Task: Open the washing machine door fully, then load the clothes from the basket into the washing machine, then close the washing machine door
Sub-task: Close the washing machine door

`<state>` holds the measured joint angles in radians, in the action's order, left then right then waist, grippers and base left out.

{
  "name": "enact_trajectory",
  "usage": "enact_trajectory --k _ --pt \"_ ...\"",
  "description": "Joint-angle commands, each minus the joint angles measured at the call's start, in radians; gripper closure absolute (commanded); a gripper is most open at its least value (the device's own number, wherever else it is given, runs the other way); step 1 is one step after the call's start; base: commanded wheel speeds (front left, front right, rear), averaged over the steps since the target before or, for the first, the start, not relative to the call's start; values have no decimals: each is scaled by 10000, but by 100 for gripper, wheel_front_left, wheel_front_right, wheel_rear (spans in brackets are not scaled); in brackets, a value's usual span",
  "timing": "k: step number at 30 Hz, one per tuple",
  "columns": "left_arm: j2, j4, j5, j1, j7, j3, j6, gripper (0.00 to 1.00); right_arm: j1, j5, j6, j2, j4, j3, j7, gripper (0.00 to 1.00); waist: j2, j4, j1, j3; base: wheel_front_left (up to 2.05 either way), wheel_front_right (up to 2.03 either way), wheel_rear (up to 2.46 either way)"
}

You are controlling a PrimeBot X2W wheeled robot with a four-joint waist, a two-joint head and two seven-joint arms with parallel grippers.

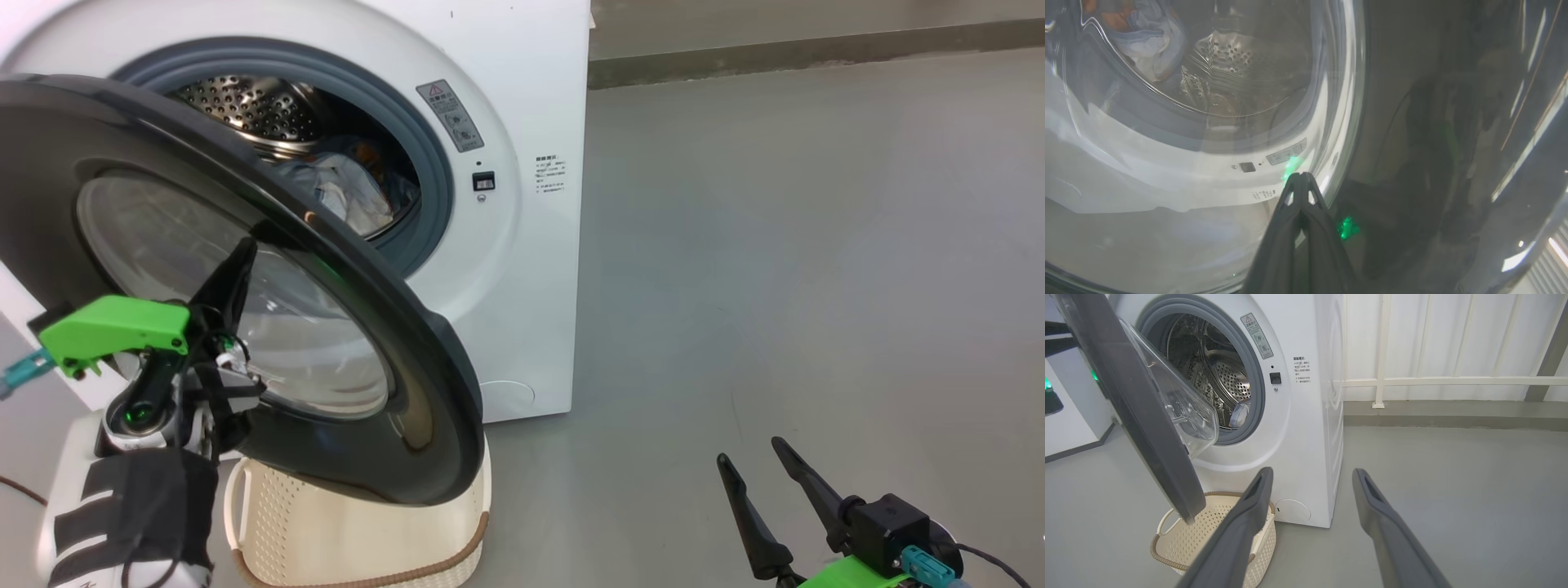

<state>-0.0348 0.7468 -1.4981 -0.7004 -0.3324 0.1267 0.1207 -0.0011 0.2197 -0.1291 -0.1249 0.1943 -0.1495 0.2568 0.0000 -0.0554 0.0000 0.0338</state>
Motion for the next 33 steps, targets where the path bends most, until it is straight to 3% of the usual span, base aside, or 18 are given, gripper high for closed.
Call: enact_trajectory --k 1,9,13,14,15,16,18,26,33 --pt "-510 -400 417 -157 210 -37 97 100 -186 -73 -16 -11 -260 -175 49 0 0 24 0 -2 0 0 0" --pt "-899 -1322 2702 906 1858 -1180 34 100 51 -108 -16 62 -340 120 49 0 0 270 0 23 0 0 0" --pt "-1122 -2127 4064 1728 2716 -1858 -200 27 147 -133 -16 98 -382 230 49 0 0 415 0 16 0 0 0" --pt "-1205 -2321 4417 1942 2920 -2029 -260 17 157 -140 -16 107 -390 253 49 0 0 444 0 10 0 0 0" --pt "-1205 -2321 4417 1942 2920 -2029 -260 17 157 -140 -16 107 -390 253 49 0 0 444 0 10 0 0 0" --pt "-1250 -2506 4694 2162 3111 -2165 -306 6 162 -146 -16 114 -399 274 49 0 0 471 0 3 0 0 0" --pt "-1364 -2855 5279 2583 3611 -2388 -395 0 174 -160 -16 128 -420 319 49 0 0 520 0 -3 0 0 0" --pt "-1749 -3453 7550 4039 5624 -3153 -695 0 237 -218 -16 193 -483 512 49 0 0 634 0 -58 0 0 0" --pt "-1701 -3971 9404 4911 5934 -2786 -765 0 225 -242 -16 214 -508 618 49 0 0 664 0 -95 0 0 0"
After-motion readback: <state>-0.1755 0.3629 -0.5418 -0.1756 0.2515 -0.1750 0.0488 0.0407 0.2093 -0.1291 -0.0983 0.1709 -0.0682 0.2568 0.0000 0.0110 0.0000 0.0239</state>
